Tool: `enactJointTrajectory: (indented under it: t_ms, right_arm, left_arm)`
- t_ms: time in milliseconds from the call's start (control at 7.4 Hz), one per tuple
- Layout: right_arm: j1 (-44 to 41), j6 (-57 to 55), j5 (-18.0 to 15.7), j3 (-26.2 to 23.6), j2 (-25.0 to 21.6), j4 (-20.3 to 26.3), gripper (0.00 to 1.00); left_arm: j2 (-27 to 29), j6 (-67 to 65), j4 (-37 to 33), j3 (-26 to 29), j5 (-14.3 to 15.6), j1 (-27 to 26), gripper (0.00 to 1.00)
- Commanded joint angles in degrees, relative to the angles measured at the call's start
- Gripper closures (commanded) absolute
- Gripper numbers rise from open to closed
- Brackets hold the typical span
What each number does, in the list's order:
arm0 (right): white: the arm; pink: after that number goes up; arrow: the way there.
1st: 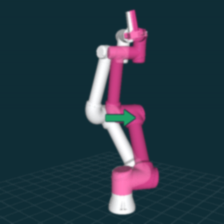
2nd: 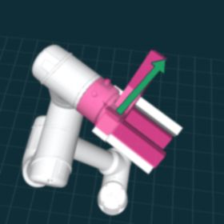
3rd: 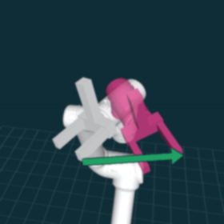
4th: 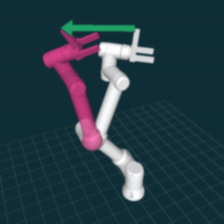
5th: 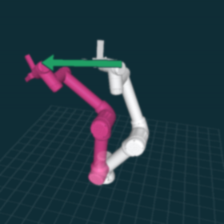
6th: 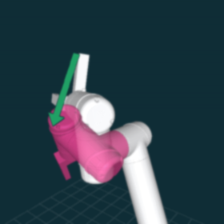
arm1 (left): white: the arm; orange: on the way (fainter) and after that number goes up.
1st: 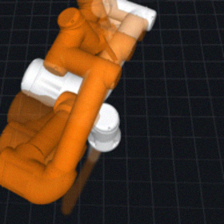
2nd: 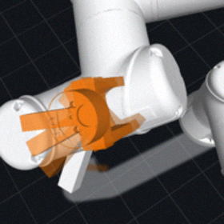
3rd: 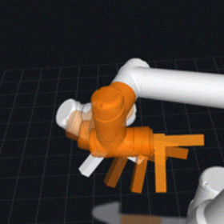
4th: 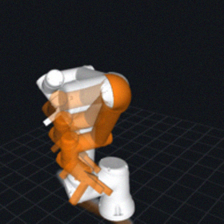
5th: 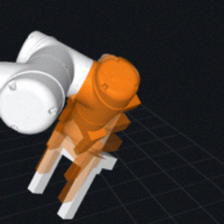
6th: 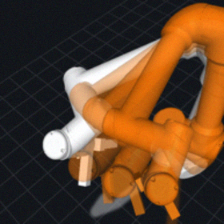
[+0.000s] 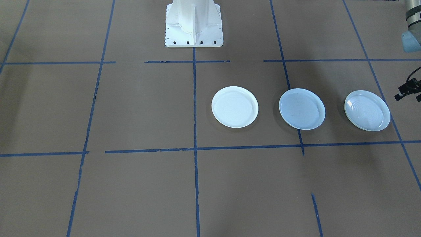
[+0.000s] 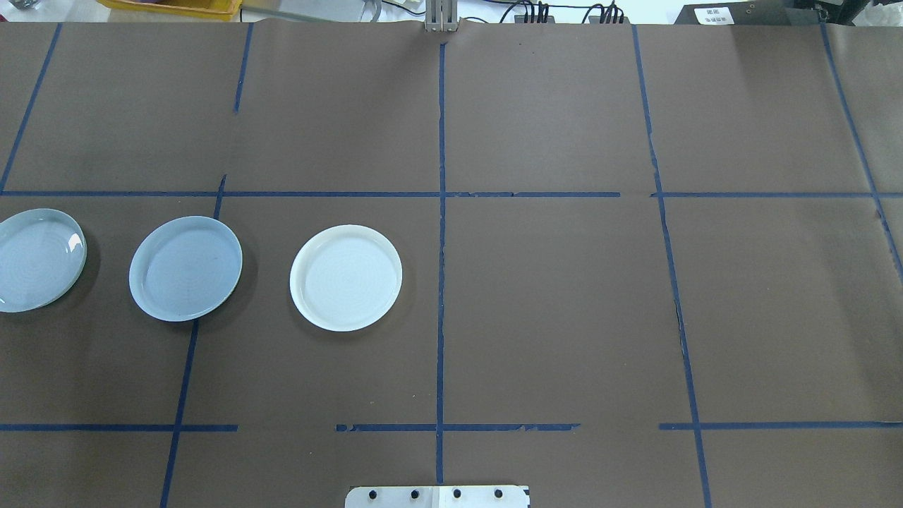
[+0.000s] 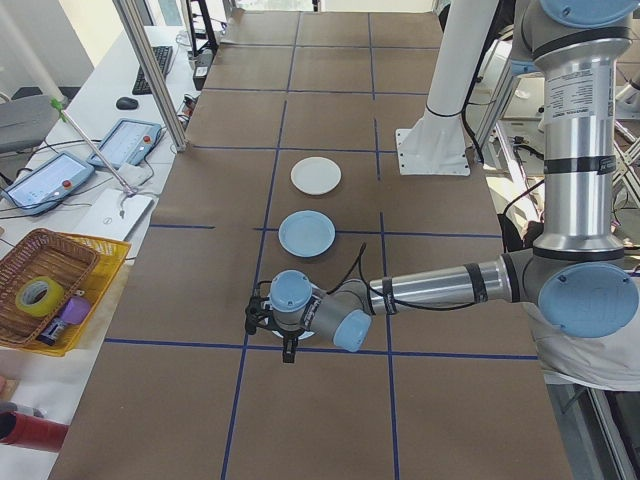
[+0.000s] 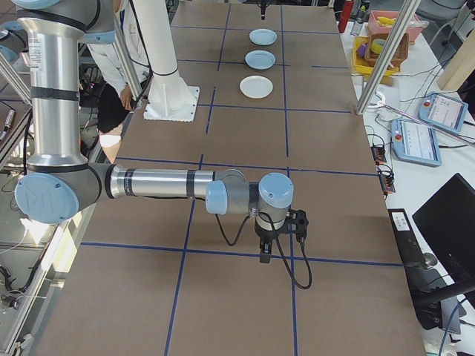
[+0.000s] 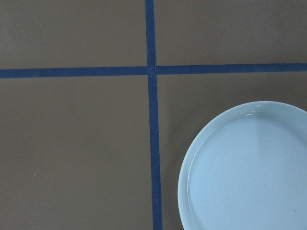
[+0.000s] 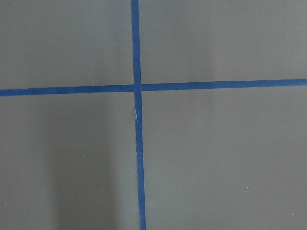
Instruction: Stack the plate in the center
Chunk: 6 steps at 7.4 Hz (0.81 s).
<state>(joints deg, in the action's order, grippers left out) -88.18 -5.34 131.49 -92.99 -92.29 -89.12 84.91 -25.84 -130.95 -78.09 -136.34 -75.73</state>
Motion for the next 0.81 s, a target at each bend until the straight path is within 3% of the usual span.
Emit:
enactJointTrajectory:
  t_ms: [0,676]
  right_arm:
    - [0.02,-0.02,0.08,0.0,0.0,0.0,0.0]
    - [-0.07,0.07,0.08,0.0,0.0,0.0,0.0]
  left_arm:
    - [1.74,-5.35,-6.77,5.56,0.03,2.68,0.0]
    - [5.18,-7.38,-6.78,10.23,-0.41,4.97,0.06]
